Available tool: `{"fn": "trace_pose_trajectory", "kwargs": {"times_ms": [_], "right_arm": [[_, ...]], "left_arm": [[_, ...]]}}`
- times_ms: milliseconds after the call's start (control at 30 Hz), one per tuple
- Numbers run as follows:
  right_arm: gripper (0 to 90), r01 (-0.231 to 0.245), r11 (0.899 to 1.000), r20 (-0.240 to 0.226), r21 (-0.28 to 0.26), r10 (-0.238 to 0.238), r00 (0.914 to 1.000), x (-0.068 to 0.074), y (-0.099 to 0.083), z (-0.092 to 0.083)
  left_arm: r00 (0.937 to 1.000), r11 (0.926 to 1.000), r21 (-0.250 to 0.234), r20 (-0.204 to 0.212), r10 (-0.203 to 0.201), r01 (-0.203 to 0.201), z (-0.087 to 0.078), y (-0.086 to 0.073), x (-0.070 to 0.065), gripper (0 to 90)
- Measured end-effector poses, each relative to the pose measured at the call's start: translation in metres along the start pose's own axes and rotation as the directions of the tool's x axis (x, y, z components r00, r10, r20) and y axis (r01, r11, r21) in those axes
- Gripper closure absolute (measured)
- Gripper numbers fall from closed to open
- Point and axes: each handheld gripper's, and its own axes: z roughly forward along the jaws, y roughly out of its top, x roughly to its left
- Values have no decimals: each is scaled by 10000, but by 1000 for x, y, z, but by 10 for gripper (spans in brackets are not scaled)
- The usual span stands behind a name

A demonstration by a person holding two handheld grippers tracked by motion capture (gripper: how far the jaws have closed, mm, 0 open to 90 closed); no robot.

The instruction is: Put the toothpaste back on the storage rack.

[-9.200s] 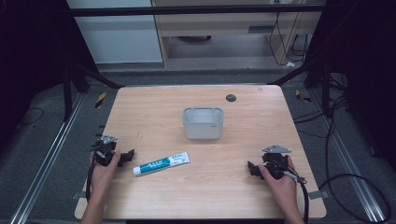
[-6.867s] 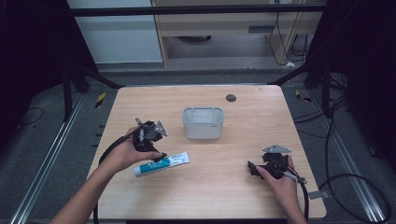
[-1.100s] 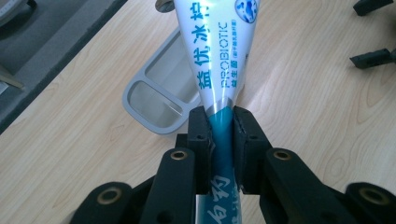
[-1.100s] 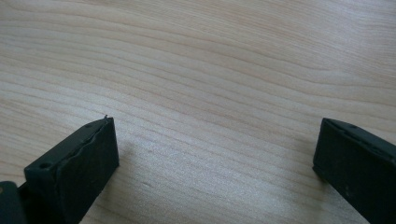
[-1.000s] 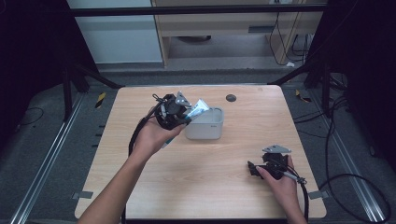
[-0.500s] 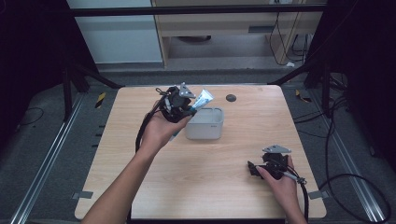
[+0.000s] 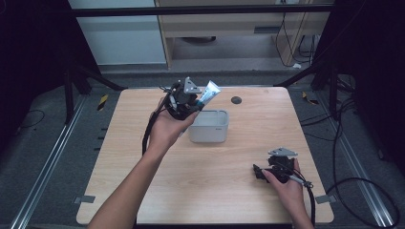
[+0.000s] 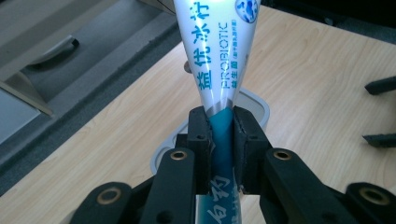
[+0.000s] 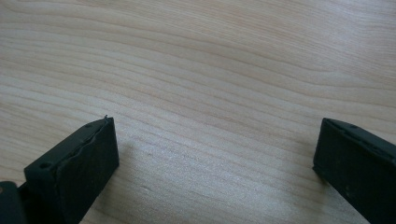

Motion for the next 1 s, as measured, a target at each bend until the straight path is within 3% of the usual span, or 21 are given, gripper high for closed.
{"fn": "trace_pose_trajectory", "kwargs": {"times_ms": [567, 733, 1000], "right_arm": [[3, 10, 10000, 11, 2, -10, 10000, 0, 0, 0], [4, 14, 10000, 11, 1, -14, 10000, 0, 0, 0], [4, 63, 10000, 4, -24, -63, 10000, 0, -1, 0]], "left_arm": [[9990, 9978, -591, -305, -332, 313, 2, 7, -8, 786], [9972, 9938, -1003, -526, -525, 470, 2, 10, -16, 787], [9948, 9894, -1283, -668, -769, 679, 4, 11, -17, 787]]}}
